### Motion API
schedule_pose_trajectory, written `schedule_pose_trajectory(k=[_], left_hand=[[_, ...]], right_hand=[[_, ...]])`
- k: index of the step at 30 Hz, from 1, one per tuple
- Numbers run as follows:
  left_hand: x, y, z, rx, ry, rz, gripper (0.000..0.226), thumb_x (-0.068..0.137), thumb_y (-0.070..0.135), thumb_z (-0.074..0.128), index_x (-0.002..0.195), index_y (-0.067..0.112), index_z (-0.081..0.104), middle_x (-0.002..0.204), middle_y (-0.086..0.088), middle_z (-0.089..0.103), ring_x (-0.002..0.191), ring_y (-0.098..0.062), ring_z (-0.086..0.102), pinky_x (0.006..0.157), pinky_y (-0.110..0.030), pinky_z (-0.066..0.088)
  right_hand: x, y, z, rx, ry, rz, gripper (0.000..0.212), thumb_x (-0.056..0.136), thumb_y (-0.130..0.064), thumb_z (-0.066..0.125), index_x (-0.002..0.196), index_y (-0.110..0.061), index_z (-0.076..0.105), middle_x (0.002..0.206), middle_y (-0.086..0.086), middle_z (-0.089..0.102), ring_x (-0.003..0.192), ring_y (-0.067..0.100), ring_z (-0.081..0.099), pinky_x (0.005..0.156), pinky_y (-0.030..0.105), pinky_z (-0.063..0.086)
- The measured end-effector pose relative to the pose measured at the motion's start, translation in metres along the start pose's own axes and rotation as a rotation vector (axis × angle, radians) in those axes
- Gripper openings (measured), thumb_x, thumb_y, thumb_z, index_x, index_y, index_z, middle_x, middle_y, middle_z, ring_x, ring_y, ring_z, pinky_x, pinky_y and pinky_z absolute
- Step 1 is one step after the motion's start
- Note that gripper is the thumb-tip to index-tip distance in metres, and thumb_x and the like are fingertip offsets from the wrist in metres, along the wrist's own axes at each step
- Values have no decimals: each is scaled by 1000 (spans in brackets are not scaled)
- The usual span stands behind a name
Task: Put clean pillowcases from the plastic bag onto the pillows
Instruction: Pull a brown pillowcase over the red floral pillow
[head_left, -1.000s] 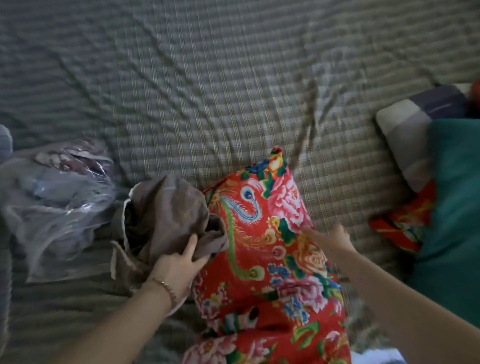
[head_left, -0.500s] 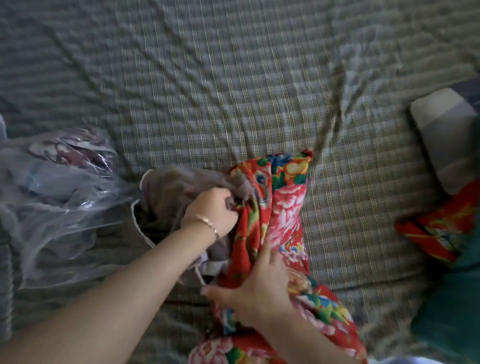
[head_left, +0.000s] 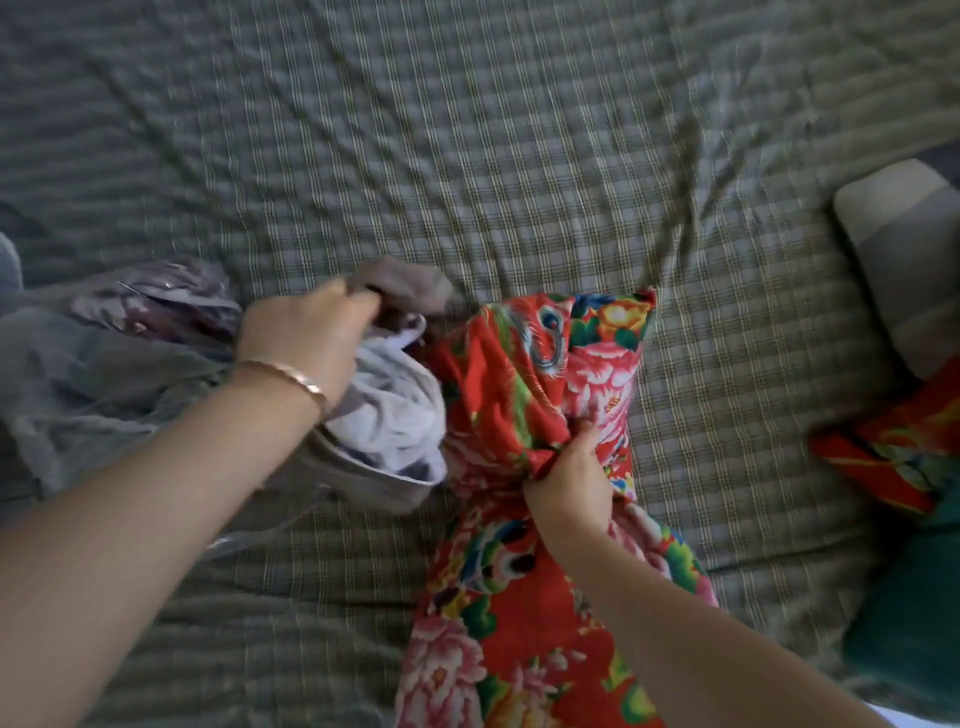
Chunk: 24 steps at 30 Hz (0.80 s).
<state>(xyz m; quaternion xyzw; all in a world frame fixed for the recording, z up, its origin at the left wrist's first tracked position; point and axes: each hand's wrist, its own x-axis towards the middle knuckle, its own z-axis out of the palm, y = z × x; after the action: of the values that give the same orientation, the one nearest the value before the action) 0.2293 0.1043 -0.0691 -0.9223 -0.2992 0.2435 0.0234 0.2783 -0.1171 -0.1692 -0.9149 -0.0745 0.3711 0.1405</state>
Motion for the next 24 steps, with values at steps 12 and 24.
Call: schedule_pose_trajectory(k=[12, 24], left_hand=[[-25, 59, 75, 290, -348, 369, 70, 93, 32, 44, 145, 6, 5, 149, -24, 12, 91, -27, 62, 62, -30, 37], [14, 79, 49, 1, -186, 350, 29, 91, 35, 43, 107, 16, 59, 112, -7, 63, 104, -30, 60, 79, -33, 44]], right_hand=[[34, 16, -29, 312, -117, 305, 43, 61, -6, 73, 103, -3, 62, 89, 13, 66, 84, 32, 64, 74, 39, 55], [-11, -24, 5, 71, 4, 84, 97, 64, -31, 73, 138, 3, 21, 140, 20, 30, 133, 35, 25, 112, 41, 15]])
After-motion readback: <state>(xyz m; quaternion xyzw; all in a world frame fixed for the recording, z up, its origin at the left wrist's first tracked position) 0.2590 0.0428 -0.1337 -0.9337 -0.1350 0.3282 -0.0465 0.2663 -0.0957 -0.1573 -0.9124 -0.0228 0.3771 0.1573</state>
